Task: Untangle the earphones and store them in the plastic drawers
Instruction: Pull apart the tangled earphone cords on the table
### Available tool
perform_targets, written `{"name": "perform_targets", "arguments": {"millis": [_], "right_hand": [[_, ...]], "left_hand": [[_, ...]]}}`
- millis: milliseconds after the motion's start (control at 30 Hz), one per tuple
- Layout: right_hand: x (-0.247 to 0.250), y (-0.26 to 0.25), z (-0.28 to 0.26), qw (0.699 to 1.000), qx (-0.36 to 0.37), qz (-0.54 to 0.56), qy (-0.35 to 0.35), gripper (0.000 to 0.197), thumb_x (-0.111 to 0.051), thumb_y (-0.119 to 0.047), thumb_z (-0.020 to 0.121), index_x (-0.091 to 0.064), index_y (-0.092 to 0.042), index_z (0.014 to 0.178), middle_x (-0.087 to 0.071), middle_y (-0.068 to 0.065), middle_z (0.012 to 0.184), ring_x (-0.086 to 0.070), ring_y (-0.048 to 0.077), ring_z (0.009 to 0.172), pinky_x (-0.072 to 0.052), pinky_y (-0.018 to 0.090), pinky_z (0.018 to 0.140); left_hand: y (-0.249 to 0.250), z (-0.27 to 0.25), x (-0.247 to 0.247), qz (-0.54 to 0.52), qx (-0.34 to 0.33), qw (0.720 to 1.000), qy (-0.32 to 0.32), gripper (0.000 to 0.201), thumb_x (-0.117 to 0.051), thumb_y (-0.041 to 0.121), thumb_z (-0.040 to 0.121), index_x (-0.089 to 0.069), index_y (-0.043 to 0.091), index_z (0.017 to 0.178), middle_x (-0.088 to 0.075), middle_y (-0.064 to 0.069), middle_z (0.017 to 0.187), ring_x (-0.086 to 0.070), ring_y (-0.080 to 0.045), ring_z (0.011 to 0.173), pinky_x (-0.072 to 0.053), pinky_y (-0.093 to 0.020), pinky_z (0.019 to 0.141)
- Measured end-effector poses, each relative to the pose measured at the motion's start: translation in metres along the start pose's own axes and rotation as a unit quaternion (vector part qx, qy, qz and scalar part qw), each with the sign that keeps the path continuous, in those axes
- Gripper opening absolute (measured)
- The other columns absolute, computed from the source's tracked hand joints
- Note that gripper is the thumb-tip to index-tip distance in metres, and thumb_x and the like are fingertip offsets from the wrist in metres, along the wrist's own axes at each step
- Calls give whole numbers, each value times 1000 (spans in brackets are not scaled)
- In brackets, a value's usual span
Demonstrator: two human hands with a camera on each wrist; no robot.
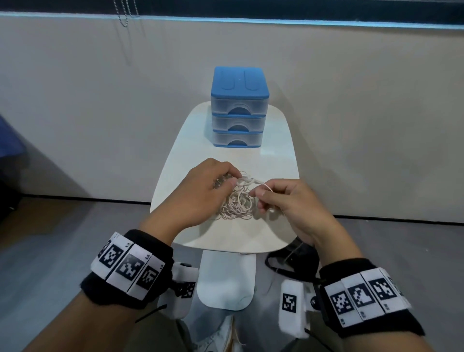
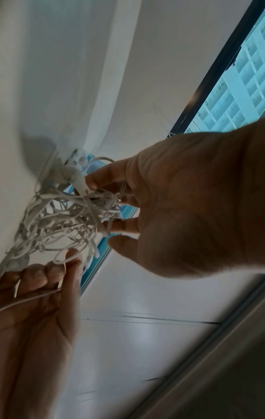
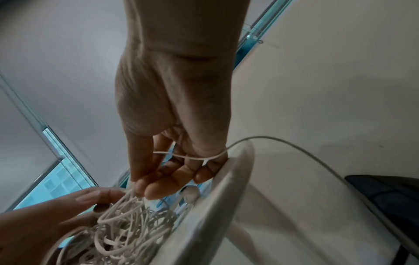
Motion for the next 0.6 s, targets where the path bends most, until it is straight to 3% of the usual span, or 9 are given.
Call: {"name": "perform_targets", "arguments": {"millis": [67, 200, 267, 367, 433, 467, 533, 600], "right_hand": [[-1, 2, -1, 1000, -6, 1, -7, 15, -69, -10, 95, -79, -5, 85, -67, 14, 70, -62, 27, 69, -37, 41, 74], [0, -2, -2, 1000, -10, 10, -26, 6, -70, -7, 92, -75, -9, 91, -68, 18, 70, -63, 23, 67, -38, 34, 65], [1, -5, -2, 998, -8, 60, -15, 16, -71, -15, 86, -69, -13, 102, -61, 20, 74, -62, 22, 67, -37, 33, 64], [-4, -15, -4, 999, 14, 40, -25, 21, -71, -28, 90, -66, -25, 110, -61, 7, 88, -62, 16, 75, -41, 26, 69], [-9, -22, -3, 998, 36, -37, -25, 7, -68, -29, 97, -68, -26, 104, -63, -3, 90, -60, 10, 77, -45, 18, 70], [-8, -25, -2, 997, 45, -69, -7, 4, -67, -29, 98, -69, -26, 98, -63, -6, 88, -59, 9, 75, -45, 20, 71], [-3, -25, 3, 992, 53, -109, 41, 12, -68, -29, 96, -68, -21, 88, -63, -7, 83, -57, 9, 72, -46, 24, 70], [-1, -24, 5, 987, 51, -140, 54, 17, -71, -27, 94, -66, -13, 84, -62, -5, 77, -54, 9, 68, -44, 19, 65]], "left_hand": [[2, 1, -3, 20, 1, 1000, -9, 19, -54, 23, 104, -68, 34, 111, -58, 7, 110, -55, -8, 104, -40, -28, 87], [7, 6, -5, 105, 13, 994, -25, 3, -62, 32, 100, -60, 31, 103, -53, 8, 103, -54, -15, 95, -48, -39, 88], [9, 9, -7, 130, 13, 991, -34, 8, -64, 33, 98, -57, 29, 99, -51, 8, 104, -54, -16, 93, -49, -40, 87], [15, 14, -7, 144, -1, 989, -37, 11, -66, 35, 97, -56, 31, 96, -50, 10, 103, -54, -15, 94, -50, -40, 85], [16, 17, -5, 144, -8, 989, -36, 13, -67, 37, 96, -56, 32, 93, -49, 11, 99, -53, -13, 92, -49, -39, 83], [17, 19, -3, 141, -11, 989, -32, 14, -67, 38, 96, -56, 32, 92, -49, 11, 98, -53, -13, 91, -49, -39, 82], [17, 20, 0, 135, -14, 991, -20, 16, -66, 39, 97, -55, 31, 90, -51, 10, 96, -53, -13, 88, -48, -39, 79], [16, 20, 2, 131, -8, 991, -8, 16, -64, 38, 98, -53, 31, 90, -53, 9, 95, -52, -10, 84, -47, -38, 78]]}}
Point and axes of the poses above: each hand's wrist, its own z-axis towards the middle knuckle, its own x-axis out of the back of the hand, y = z × x, the point moved 6 cm from there along z, towards the middle knuckle
